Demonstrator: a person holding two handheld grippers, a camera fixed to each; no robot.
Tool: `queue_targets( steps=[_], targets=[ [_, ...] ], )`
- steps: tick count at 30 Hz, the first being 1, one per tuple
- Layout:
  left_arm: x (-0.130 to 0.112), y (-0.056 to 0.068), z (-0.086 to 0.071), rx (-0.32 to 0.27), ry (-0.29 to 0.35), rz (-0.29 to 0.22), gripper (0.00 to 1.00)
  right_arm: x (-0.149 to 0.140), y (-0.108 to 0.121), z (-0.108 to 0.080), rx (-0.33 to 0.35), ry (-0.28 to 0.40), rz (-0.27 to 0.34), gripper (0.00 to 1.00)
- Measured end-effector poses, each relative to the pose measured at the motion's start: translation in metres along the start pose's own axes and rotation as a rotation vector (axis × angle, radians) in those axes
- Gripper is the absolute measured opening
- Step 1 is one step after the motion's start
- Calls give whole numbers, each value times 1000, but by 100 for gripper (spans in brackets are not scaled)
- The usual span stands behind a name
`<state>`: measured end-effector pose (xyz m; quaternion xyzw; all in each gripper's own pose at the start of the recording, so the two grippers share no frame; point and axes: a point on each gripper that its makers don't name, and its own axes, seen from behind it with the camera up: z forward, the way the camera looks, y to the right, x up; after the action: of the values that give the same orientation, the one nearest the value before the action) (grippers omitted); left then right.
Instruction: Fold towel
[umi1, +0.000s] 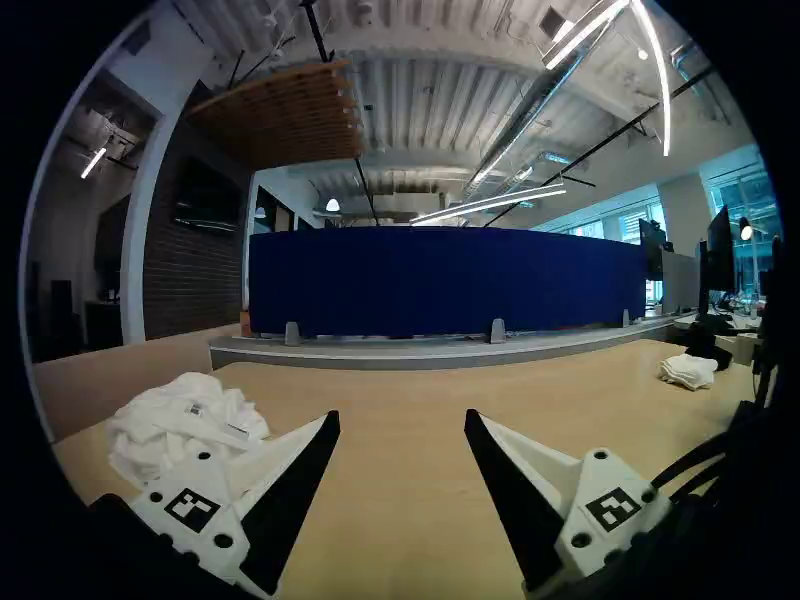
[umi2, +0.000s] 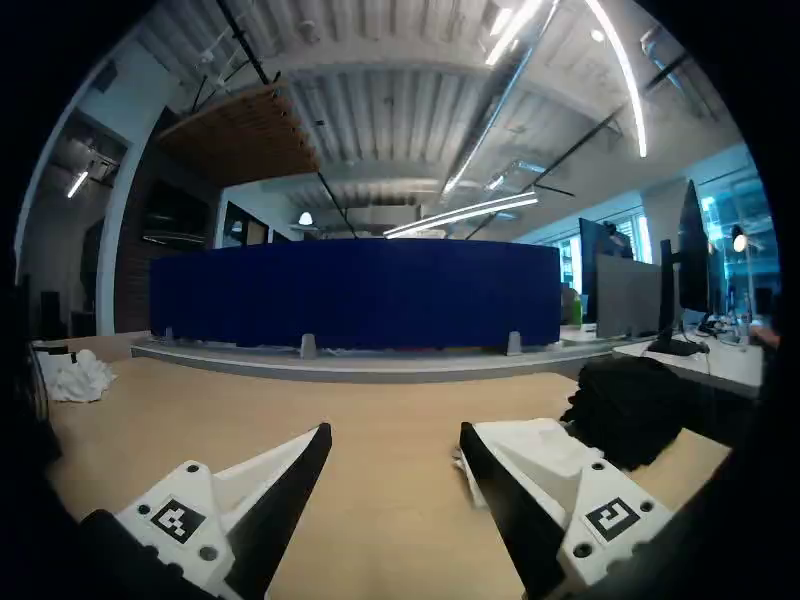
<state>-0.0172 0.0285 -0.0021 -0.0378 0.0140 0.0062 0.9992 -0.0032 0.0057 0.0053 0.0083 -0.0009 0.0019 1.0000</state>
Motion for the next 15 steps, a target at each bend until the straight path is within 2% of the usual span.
queue_targets(
  steps=[15],
  targets=[
    [2,-1,-1,0,-1,-3,93,-1,1,-1,0,0,0,100]
  ],
)
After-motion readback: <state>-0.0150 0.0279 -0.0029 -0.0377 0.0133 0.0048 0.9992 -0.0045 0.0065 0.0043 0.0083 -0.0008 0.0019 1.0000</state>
